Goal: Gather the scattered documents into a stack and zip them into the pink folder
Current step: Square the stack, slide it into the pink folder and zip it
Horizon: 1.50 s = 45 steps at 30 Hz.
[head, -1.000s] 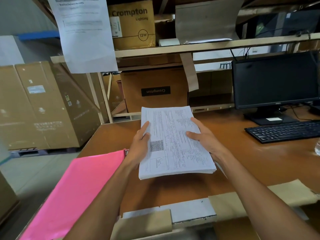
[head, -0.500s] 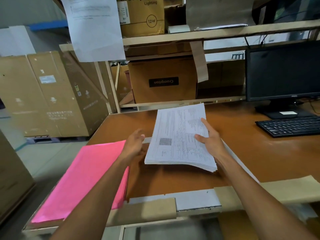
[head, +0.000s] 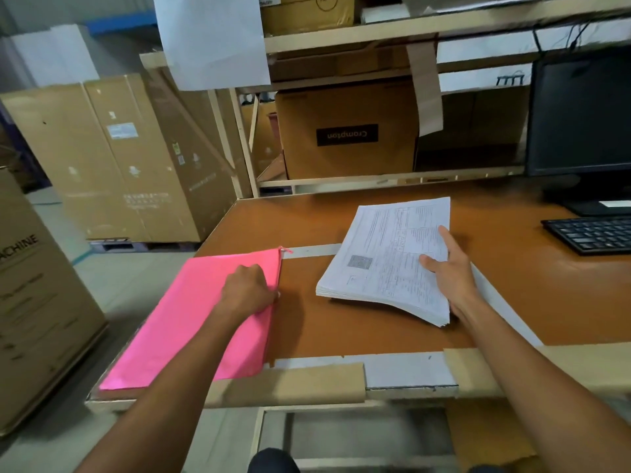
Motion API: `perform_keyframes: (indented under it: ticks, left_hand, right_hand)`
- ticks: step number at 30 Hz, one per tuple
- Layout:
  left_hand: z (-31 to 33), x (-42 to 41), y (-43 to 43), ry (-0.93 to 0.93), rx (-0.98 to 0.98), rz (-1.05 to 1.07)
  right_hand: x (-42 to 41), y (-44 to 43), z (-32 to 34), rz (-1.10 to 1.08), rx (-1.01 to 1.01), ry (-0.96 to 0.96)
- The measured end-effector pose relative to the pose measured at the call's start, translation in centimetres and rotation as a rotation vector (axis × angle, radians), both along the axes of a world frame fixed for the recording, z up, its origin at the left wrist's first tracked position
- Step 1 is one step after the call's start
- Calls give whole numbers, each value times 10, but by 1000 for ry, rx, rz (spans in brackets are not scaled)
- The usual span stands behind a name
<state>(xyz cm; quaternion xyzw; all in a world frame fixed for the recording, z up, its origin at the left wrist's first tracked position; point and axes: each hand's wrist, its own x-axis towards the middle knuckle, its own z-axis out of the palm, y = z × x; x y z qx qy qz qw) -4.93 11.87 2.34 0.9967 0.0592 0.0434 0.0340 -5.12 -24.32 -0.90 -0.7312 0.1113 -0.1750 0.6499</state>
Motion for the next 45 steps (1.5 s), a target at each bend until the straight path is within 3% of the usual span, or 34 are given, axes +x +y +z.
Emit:
perform_keyframes:
  ticks: [10, 12, 16, 19, 25, 33, 45]
  left_hand:
    - [-4, -12, -27, -190, 214, -29]
    - [-4, -5, -31, -260, 97, -90]
    - [6, 13, -64, -302, -440, -178]
    - [14, 24, -96, -256, -625, -195]
    - [-8, 44, -126, -14, -716, -155]
    - [-16, 45, -131, 74, -819, -98]
    - [-10, 45, -138, 125, -742, -57]
  right_hand:
    - [-6, 2, 2, 26, 25, -39]
    - [-6, 1, 2, 8, 58, -61]
    - [-8, -5, 9, -110, 169, -122]
    - [-14, -19, 11, -226, 281, -147]
    - [-17, -39, 7, -319, 372, -135]
    - [-13, -29, 6, -267, 327, -121]
    - [-13, -28, 7, -235, 303, -98]
